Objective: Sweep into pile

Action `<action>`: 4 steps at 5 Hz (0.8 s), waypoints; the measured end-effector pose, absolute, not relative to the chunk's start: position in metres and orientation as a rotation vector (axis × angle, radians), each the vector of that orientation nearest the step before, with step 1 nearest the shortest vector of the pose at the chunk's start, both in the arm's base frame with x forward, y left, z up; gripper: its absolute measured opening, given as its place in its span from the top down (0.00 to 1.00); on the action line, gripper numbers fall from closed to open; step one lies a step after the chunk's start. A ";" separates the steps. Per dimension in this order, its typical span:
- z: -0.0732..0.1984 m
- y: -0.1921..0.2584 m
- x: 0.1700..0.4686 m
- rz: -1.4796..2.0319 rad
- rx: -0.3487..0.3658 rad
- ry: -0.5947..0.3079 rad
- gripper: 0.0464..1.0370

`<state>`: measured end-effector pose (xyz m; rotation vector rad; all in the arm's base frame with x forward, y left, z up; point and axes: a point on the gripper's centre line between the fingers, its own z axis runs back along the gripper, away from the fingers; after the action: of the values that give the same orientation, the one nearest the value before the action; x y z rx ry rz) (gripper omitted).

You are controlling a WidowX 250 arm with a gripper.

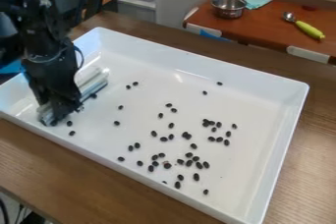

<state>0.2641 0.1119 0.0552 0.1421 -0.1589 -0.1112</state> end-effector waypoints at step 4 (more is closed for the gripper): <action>0.055 0.041 0.251 -0.144 0.114 -0.145 0.67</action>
<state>0.2510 0.0407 0.0549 0.1142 -0.1452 -0.1444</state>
